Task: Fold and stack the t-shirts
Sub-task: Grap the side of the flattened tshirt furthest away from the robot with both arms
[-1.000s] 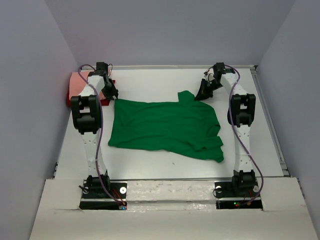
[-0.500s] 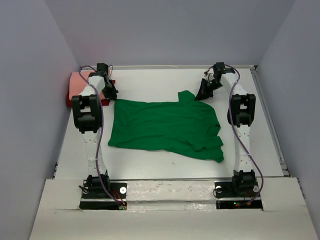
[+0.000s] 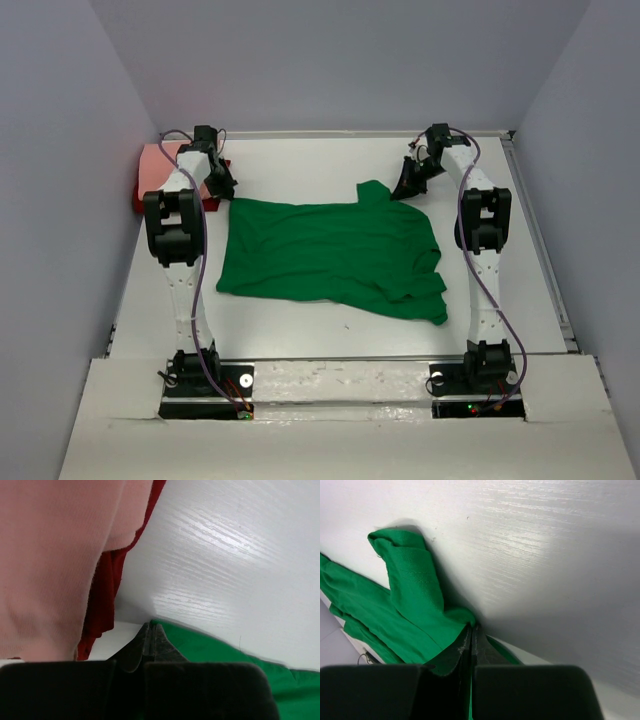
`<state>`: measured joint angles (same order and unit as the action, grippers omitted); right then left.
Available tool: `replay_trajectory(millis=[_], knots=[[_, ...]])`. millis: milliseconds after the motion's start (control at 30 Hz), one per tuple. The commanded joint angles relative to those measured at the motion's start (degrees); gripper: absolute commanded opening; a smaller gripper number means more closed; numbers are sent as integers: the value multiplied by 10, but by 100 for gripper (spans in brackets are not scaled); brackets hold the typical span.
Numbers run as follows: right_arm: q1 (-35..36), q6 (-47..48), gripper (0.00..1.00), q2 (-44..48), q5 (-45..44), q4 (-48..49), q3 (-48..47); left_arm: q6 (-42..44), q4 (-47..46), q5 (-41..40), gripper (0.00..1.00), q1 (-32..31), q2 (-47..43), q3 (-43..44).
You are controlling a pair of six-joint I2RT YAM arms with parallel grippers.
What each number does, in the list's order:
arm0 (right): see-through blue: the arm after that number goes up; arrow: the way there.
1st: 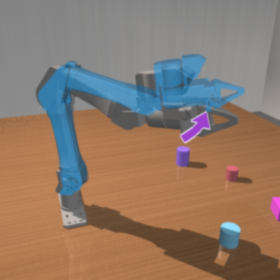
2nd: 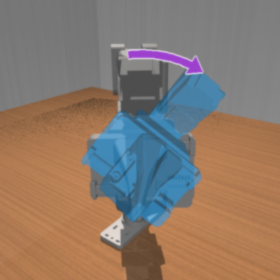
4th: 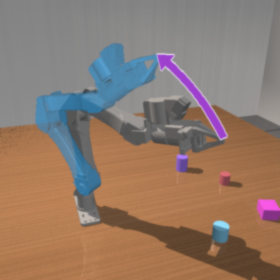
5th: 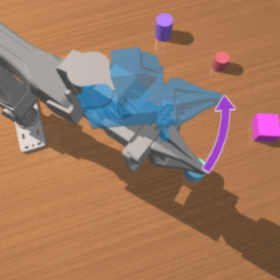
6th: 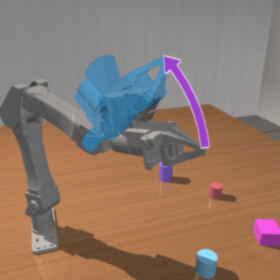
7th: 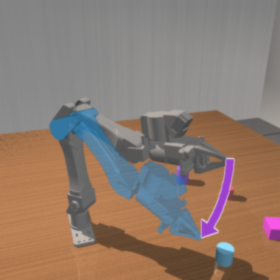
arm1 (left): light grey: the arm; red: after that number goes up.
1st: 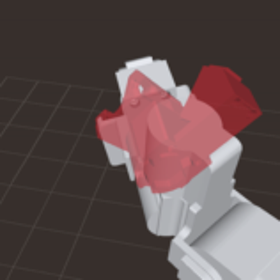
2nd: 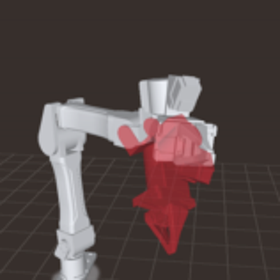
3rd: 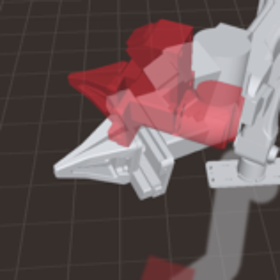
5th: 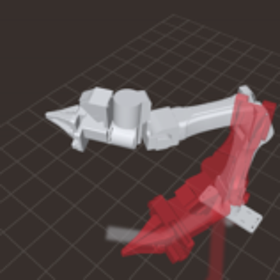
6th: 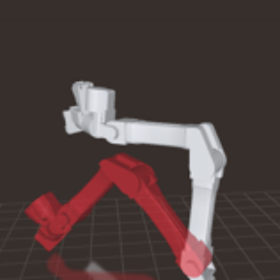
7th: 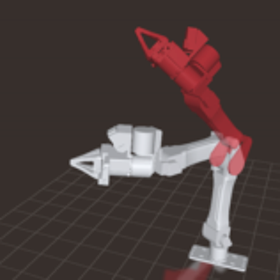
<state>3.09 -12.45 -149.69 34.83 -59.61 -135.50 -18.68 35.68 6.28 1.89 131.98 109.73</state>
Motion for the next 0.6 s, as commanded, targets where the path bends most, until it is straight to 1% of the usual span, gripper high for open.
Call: replay_trajectory(millis=[0, 233, 567], knots=[[5, 2, 0, 13, -45, -2, -22, 15, 7, 12, 0, -13, -77, 18], [5, 7, 0, 55, -98, -8, -16, 14, 4, -3, 0, -16, -122, 5], [5, 7, 0, 88, -103, -12, 9, 15, 12, -30, 0, -15, -137, -8]])
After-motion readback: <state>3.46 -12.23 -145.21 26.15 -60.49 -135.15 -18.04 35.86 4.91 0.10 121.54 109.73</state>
